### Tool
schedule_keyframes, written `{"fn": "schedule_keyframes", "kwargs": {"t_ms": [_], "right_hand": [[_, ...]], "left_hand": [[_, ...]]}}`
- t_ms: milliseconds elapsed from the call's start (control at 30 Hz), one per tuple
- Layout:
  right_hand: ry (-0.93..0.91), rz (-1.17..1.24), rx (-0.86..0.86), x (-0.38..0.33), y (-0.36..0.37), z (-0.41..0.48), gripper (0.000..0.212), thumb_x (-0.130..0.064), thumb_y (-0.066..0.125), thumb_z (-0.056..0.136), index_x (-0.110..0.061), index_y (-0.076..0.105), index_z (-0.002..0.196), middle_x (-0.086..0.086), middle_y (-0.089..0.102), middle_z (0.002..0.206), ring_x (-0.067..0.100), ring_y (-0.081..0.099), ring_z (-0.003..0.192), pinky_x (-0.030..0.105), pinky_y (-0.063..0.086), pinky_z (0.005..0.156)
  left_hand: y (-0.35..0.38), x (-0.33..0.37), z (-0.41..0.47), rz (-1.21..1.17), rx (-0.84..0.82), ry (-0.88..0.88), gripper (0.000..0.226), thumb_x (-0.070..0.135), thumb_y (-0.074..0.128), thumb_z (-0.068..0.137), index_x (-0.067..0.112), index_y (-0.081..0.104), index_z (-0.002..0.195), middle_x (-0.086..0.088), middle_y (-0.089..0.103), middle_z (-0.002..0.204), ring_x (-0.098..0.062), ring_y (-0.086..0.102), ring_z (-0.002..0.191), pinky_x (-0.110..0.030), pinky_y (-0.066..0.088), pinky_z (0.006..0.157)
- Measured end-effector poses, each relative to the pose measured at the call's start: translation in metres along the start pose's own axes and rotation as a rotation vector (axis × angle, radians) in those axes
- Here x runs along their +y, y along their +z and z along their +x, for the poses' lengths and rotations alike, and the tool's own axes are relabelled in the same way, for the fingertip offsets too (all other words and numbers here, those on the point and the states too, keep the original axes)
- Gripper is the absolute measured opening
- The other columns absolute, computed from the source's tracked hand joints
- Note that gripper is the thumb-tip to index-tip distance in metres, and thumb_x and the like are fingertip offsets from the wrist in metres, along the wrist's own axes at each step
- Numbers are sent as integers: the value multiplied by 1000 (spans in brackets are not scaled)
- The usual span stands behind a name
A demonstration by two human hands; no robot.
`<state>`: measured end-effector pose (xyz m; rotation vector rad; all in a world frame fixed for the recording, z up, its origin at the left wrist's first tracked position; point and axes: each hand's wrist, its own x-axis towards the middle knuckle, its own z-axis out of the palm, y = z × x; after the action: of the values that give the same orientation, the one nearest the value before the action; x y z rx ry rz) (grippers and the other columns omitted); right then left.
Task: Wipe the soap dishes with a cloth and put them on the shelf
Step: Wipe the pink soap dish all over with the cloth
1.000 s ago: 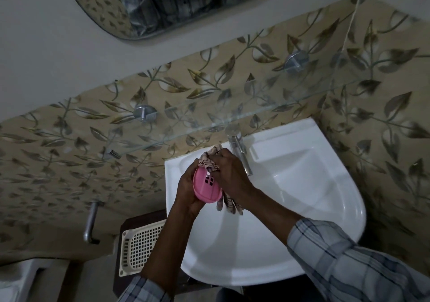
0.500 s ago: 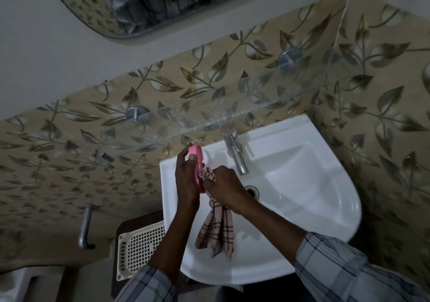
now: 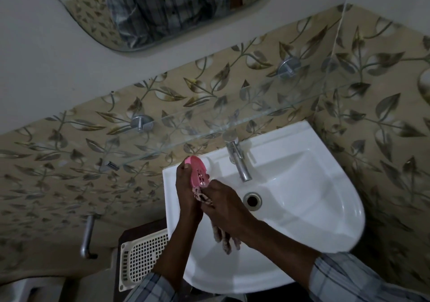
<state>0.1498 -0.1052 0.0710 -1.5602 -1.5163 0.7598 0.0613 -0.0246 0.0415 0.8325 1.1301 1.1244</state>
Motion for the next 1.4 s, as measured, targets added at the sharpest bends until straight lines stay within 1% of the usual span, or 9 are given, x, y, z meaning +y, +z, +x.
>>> {"fn": "schedule_keyframes", "kwargs": {"t_ms": [167,267,333,467,633,867,1167,1300,1400], "right_hand": [[206,38,296,13,-19,20,11,-16,63,90,-6,61,86,0,53,79,15,56,71,7,35,52],[-90,-56,121,15,-21,18,17,-5,60,90,-4,65,106,6,56,95,20,59,89,9,40,73],[-355,-199,-149,16,-17,6,34,3,57,87,-2,63,120,17,61,113,29,55,104,34,47,90],[-545,-358,-71,24,-24,11,39,6,67,77,4,67,116,23,66,109,35,64,97,38,54,84],[-199,-202,76,18,-35,39,33,-3,55,90,-7,64,121,14,54,99,24,57,93,39,51,76],[251,-29,120,15,-23,33,26,-15,57,93,6,70,84,19,72,83,29,69,76,32,52,65],[365,34,1,-4,-10,17,19,-23,60,89,-5,62,83,7,61,73,24,65,73,19,37,48],[407,188,49,-8,-33,23,28,-26,62,87,1,67,87,15,71,82,25,70,76,35,57,60],[534,290,230,13,-58,15,26,-29,75,79,-4,72,85,11,75,81,24,72,78,34,58,69]], "left_hand": [[-2,8,-12,-72,-100,-254,44,45,50,99,9,65,120,-15,70,103,-29,68,93,-41,56,80],[-8,24,-2,-191,-157,-489,61,50,42,100,2,53,136,-20,64,111,-32,62,96,-44,48,88],[-9,30,-1,-190,-213,-620,69,54,44,97,-3,51,136,-22,63,107,-34,62,93,-44,50,89],[-8,26,-9,-148,-284,-621,56,45,54,92,-3,63,119,-21,71,98,-32,72,84,-41,61,78],[-9,21,-12,-125,-305,-453,46,43,58,89,9,71,118,-16,73,106,-27,72,90,-39,58,80],[-3,10,-13,-95,-199,-244,38,39,52,98,12,69,119,-17,72,109,-30,72,95,-40,59,79],[6,-2,-5,57,-31,48,50,43,56,94,4,57,126,-21,61,108,-35,59,99,-49,49,89],[0,1,-7,-182,-45,-90,61,58,66,83,11,62,121,-11,66,93,-26,62,88,-35,57,72],[-10,13,0,-416,-51,-130,66,53,50,90,9,55,140,-19,66,122,-33,65,107,-40,55,87]]}}
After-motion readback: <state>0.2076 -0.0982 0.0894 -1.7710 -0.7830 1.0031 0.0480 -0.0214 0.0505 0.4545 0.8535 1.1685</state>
